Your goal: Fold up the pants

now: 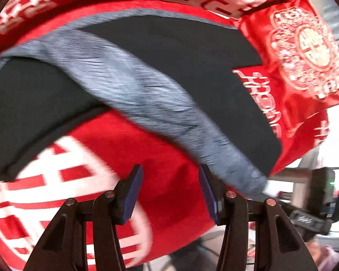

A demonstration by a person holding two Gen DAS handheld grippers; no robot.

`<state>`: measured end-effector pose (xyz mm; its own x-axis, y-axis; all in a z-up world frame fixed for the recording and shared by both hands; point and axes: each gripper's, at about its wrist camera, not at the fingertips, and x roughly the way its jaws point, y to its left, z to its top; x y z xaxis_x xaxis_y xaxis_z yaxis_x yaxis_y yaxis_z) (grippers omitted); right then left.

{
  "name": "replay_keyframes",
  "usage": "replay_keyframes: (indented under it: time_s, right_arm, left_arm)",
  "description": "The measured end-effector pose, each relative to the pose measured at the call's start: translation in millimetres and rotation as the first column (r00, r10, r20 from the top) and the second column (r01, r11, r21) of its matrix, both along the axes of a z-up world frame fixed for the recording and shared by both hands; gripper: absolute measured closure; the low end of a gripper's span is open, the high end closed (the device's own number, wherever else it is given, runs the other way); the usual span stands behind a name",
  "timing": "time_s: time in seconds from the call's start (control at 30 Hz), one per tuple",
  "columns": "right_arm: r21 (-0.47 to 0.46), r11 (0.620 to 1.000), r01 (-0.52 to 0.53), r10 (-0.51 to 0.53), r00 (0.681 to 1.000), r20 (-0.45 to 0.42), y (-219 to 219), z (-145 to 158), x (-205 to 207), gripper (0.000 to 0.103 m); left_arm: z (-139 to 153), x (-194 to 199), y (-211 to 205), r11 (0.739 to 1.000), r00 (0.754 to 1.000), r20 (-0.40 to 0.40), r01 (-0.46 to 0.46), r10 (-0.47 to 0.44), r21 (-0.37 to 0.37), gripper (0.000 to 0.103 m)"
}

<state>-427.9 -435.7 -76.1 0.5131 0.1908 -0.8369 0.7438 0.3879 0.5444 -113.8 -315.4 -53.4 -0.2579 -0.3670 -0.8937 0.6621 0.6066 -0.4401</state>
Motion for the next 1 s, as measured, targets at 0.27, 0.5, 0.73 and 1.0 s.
replay_keyframes:
  time_s: [0.27,0.5,0.73,1.0]
  right_arm:
    - [0.127,0.991,-0.047,0.043,0.998,0.036,-13,-15,5,0.1]
    - [-0.007,0.989,-0.146,0.145,0.969,0.2,-61,82,44,0.101]
    - [-0.168,0.968,-0.186,0.226,0.937,0.264,-144,159,113,0.1]
    - [-0.302,0.921,-0.247,0.289,0.952,0.102,-246,161,223,0.098]
  left_arm:
    - [-15,-18,-22,1.0,0.994,-0.108,0.0,-0.001,-0.002,0.05]
    - [27,-9,-42,0.997,0.999,-0.049,-0.015,0.011,-0.07,0.051]
    - [80,31,-53,0.992,0.986,0.147,-0.067,0.083,-0.11,0.051]
    - [55,92,-46,0.973,0.932,0.289,-0.232,0.22,0.007,0.051]
